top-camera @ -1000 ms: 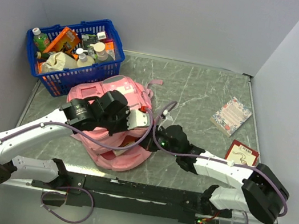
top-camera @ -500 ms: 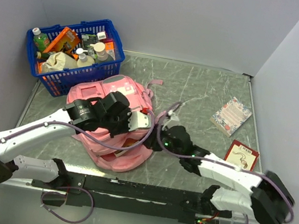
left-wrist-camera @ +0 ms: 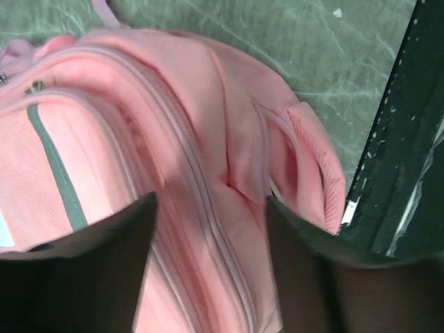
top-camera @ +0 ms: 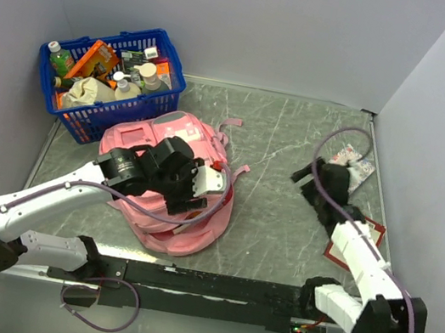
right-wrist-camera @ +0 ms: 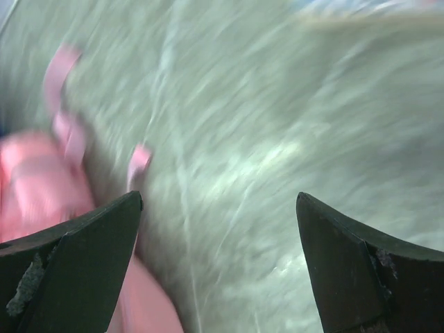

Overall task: Pack the student bag
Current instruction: Move the book to the center of the board.

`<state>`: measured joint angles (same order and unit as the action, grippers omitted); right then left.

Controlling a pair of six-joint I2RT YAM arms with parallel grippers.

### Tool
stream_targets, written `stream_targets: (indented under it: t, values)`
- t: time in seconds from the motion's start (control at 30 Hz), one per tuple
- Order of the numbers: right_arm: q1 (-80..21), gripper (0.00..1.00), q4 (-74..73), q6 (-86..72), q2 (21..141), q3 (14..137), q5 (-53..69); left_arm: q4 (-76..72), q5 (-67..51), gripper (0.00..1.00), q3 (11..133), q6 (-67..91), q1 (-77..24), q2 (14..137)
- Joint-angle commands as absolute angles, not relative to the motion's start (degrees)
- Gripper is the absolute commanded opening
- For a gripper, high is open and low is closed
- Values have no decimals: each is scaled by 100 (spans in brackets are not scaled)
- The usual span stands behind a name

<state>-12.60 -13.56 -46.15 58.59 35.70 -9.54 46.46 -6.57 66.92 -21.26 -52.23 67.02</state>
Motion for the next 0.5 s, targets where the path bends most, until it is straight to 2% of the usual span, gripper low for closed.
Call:
stream_targets:
  t: [0.0, 0.03, 0.13, 0.3, 0.47]
  values:
    - [-73, 100, -1794, -4737, 6371, 4288, -756, 4553, -695, 77, 7259, -2197, -5256, 6697]
    - [339, 100, -1723, -4755, 6642, 4437, -738, 4483, -642, 86, 7355, -2249, -5256, 6680]
    - [798, 100, -1416, -4755, 7300, 4832, -826, 4133, -519, 98, 7567, -2268, -5238, 6627]
    - [1151, 100, -1565, -4642, 8409, 5903, -1230, 3516, -658, 96, 8136, -2057, -5011, 7265]
    - [1169, 100, -3003, -4439, 9921, 7529, -2116, 4172, -1405, 96, 9121, -1872, -4309, 8585]
